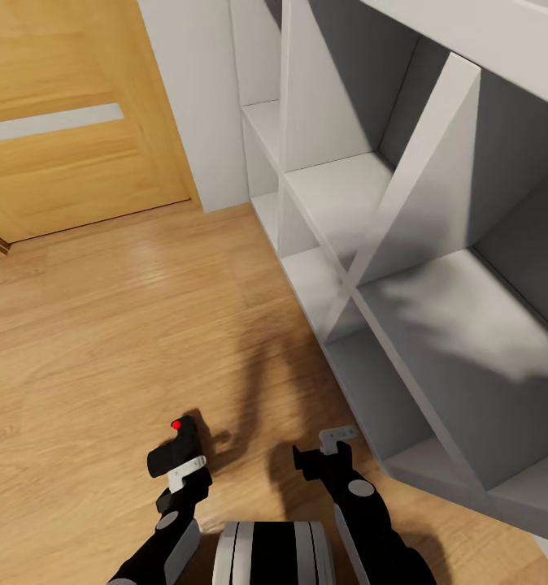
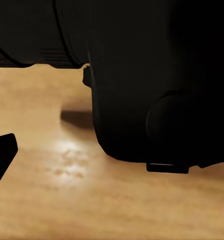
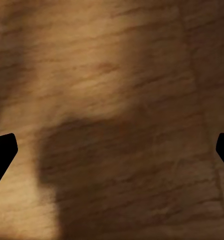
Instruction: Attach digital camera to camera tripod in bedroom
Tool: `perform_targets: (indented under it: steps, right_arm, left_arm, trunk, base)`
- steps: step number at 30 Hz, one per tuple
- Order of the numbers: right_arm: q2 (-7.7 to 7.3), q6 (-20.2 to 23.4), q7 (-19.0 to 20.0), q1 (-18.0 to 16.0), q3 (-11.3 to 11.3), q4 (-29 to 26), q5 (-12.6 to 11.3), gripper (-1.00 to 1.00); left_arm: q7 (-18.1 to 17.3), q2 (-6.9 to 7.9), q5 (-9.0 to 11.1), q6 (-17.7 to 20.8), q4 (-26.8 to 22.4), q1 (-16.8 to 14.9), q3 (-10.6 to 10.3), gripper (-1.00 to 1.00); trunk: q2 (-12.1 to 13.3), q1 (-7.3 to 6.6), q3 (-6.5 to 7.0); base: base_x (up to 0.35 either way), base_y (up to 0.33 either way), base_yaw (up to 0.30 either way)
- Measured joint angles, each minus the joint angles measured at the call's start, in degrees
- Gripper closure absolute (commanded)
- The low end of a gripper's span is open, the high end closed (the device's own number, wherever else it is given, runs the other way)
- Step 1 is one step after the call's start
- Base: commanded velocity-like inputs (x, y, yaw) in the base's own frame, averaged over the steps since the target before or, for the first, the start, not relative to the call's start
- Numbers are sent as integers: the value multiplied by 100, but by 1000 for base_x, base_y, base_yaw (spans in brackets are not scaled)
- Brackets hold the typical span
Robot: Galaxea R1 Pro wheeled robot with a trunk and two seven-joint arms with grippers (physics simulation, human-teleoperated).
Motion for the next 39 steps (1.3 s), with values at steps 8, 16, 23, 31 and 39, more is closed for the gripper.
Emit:
perform_targets:
  steps: [8,16,23,31,39]
  right_arm:
    - [0,3,0,0,-2,0,-3,-100]
    - [0,1,0,0,-2,0,-2,-100]
    - [0,0,0,0,-4,0,-5,-100]
    - [0,-3,0,0,-4,0,-6,-100]
    - [0,-4,0,0,-6,0,-6,-100]
  left_arm:
    - [-6,1,3,20,0,-3,0,-100]
    - [-8,1,-1,23,0,-1,0,-100]
    - [-13,-11,-5,25,6,-2,0,-100]
    - [-17,-32,-5,23,-1,-3,-5,-100]
    - [-18,-46,-5,14,-8,-4,-7,-100]
  trunk:
    - [0,0,0]
    - [0,0,0]
    - [0,0,0]
    - [0,0,0]
    - [0,0,0]
  base:
    - [0,0,0]
    - [0,0,0]
    - [0,0,0]
    - [0,0,0]
    - [0,0,0]
